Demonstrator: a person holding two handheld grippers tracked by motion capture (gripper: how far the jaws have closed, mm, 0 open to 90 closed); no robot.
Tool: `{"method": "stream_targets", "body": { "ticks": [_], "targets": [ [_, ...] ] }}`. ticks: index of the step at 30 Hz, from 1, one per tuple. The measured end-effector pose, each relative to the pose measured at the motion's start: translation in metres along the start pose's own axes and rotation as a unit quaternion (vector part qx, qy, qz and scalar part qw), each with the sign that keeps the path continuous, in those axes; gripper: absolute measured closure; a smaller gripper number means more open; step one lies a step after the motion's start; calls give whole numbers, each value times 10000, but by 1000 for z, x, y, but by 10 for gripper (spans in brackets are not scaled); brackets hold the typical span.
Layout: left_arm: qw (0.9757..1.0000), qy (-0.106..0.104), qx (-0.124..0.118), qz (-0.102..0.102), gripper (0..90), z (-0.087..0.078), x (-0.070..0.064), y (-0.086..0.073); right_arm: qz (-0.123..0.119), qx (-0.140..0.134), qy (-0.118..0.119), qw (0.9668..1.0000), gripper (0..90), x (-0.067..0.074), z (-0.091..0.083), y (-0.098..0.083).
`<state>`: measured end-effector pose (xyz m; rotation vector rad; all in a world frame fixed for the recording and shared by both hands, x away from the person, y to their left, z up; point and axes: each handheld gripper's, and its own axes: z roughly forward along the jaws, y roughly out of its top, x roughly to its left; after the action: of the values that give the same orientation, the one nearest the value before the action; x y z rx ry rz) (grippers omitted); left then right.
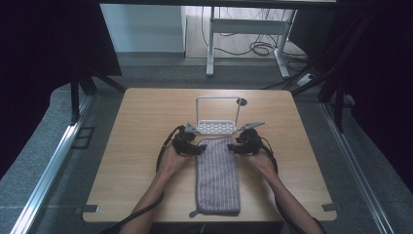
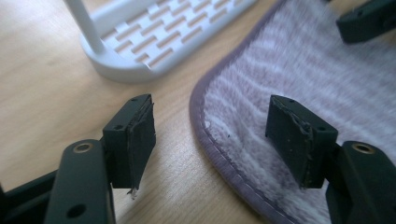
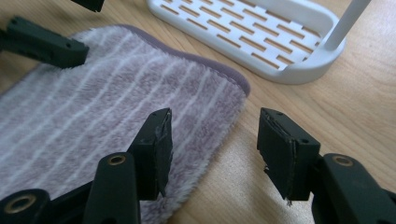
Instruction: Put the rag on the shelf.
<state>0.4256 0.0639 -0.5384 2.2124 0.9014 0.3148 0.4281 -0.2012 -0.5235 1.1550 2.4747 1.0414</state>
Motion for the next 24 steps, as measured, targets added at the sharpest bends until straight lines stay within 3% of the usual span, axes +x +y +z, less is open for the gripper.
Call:
{"method": "stream_targets", "body": {
  "ticks": [2, 6, 10, 13, 17, 19, 24],
  "targets": [
    [9998, -108, -62, -121, 325, 3, 2, -2, -6, 29, -15, 10000, 460, -1, 4, -1],
    [9998, -158, -99, -79, 414, 2, -1, -3, -96, 51, -75, 9999, 526, 1, 7, -4],
    [9994, -319, -70, -131, 605, 0, -5, -2, -183, 38, 91, 9998, 734, 7, 7, -5],
    [9985, -458, -134, -284, 742, 0, -6, -4, -312, 58, 130, 9994, 805, 10, 7, -5],
    [9982, -458, -164, -348, 787, 0, -7, -5, -373, 20, 76, 9993, 828, 13, 6, -5],
    [9988, -378, -142, -266, 793, -2, -8, -4, -443, -16, 67, 9990, 833, 13, 3, -5],
    [9990, -340, -243, -159, 794, -10, -10, 1, -355, -162, 118, 9992, 836, 15, -6, -3]
  ]
}}
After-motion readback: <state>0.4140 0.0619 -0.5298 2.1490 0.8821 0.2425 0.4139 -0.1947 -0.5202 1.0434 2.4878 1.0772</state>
